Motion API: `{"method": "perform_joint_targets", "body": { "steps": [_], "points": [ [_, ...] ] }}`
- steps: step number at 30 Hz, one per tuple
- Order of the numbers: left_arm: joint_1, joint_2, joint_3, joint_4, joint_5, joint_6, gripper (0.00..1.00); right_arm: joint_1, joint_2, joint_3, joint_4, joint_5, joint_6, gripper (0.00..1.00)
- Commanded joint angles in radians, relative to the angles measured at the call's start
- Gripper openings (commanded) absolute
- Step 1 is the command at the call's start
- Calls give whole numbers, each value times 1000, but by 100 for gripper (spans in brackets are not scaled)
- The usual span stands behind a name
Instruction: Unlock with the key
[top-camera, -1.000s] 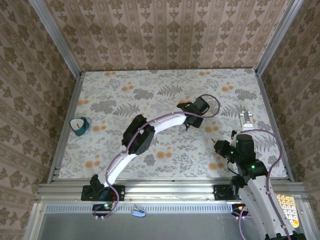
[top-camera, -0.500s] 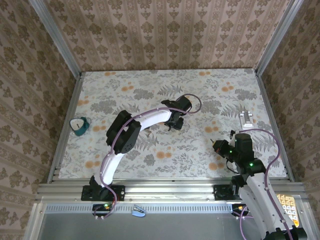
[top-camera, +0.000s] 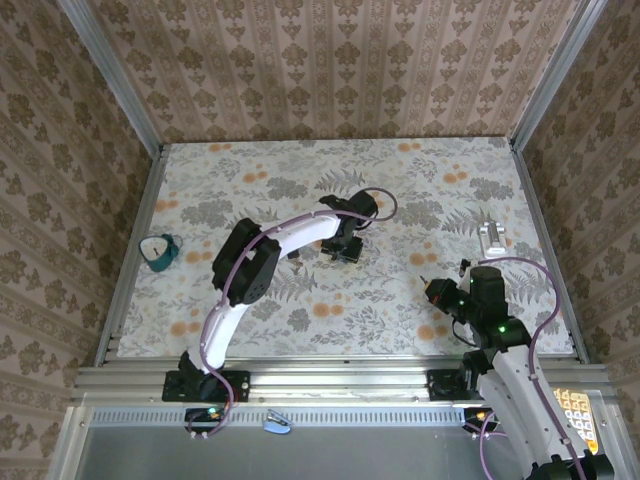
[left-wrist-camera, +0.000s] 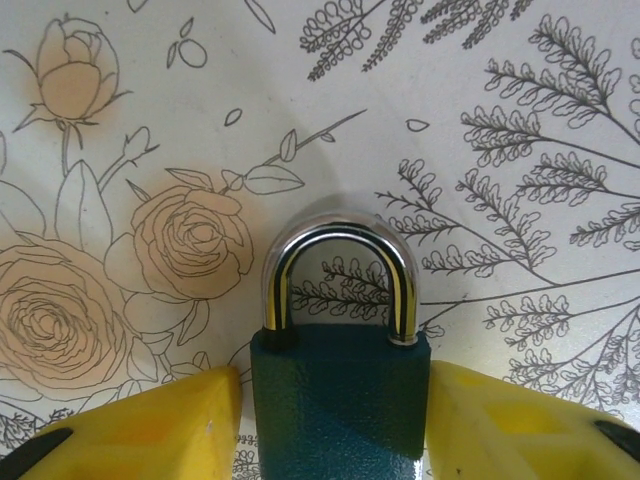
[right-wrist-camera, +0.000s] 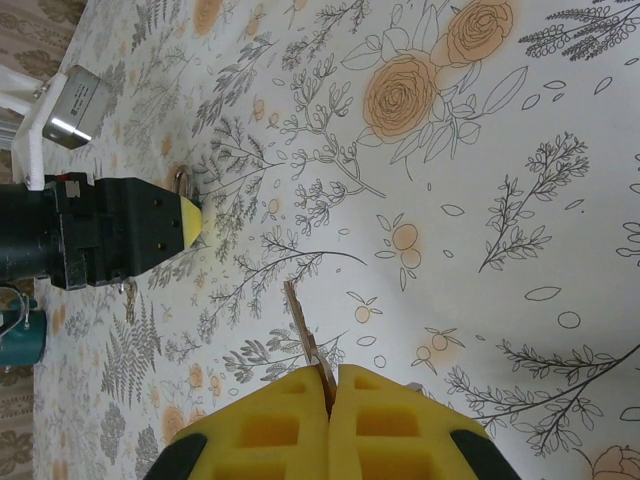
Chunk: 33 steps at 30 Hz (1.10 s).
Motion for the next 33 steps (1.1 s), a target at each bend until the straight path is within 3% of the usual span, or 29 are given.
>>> {"method": "perform_joint_targets", "body": {
  "steps": [1,9,15,23,33],
  "points": [
    [14,66,31,-75,52,-1,50,-4,-11,-17,8,-12,19,0],
    [24,156,102,-137,95,29,38,-3,-10,-34,33,-16,32,0],
    [38,149,57,-102,138,18,34,-2,-4,-32,42,-25,28,0],
    [72,-94,-200,119,152,-88,33,64,69,9,86,-11,-1,0],
    [119,-447,-566,373,173,-239,33,234,234,66,213,76,-21,0]
  ]
}}
